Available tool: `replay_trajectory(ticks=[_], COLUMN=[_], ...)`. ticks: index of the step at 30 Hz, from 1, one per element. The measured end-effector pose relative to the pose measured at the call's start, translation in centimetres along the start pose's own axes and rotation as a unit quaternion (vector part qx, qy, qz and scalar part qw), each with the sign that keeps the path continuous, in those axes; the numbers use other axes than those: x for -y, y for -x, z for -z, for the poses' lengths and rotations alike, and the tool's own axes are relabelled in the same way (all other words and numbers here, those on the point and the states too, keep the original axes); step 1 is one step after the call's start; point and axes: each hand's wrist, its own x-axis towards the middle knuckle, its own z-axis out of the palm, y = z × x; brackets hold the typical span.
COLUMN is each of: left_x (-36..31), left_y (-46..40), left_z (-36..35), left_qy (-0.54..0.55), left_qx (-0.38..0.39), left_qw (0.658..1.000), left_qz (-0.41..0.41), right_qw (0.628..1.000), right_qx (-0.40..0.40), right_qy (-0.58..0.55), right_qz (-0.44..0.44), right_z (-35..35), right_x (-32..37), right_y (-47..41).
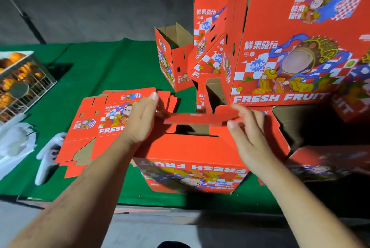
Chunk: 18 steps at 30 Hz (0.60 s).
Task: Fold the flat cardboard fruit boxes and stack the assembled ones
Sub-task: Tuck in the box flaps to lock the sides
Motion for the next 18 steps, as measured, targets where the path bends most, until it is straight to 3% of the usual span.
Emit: replay_trajectory(ticks=[2, 4, 7, 10, 11, 13, 14, 15, 16, 18], left_x=[0.3, 0.7, 0.3, 0.2, 0.2, 0.0, 0.1, 0.3, 0.6, 1.5], left_y=[-0.1, -0.4, -0.8, -0.7, -0.5, 0.1, 0.6, 1.0, 1.6, 3.2], left_z=[0.1, -0.3, -1.1, -1.8, -1.4, -0.3, 0.2, 0.7, 1.0, 1.2], left_qy=[-0.176, -0.353, -0.418, -0.503, -0.477, -0.329, -0.209, -0.112, -0.070, -0.014], left_qx=[0.056, 0.140, 0.185, 0.210, 0.216, 0.177, 0.100, -0.010, -0.091, -0.129], left_qw=[0.981, 0.920, 0.887, 0.834, 0.848, 0.927, 0.972, 0.989, 0.980, 0.961], left_qz=[-0.064, -0.095, -0.067, -0.090, -0.084, -0.030, 0.029, 0.095, 0.164, 0.245], right_qw=[0.994, 0.972, 0.927, 0.880, 0.874, 0.876, 0.887, 0.907, 0.937, 0.979], right_qx=[0.007, 0.070, 0.128, 0.119, 0.115, 0.127, 0.136, 0.134, 0.111, 0.026], right_qy=[0.101, 0.223, 0.350, 0.457, 0.469, 0.464, 0.438, 0.397, 0.326, 0.095], right_qz=[-0.048, -0.035, -0.020, -0.046, -0.051, -0.048, -0.049, -0.047, -0.061, -0.177], right_z=[-1.0, -1.2, -0.9, -2.1, -2.5, -2.7, -2.4, -2.1, -1.6, -0.9], right_x=[0.9, 0.8, 0.5, 1.3, 1.7, 1.8, 1.5, 1.2, 0.8, 0.5], right_y=[-1.0, -1.4, -2.0, -2.8, -3.1, -3.6, -3.6, -3.4, -3.5, -3.0])
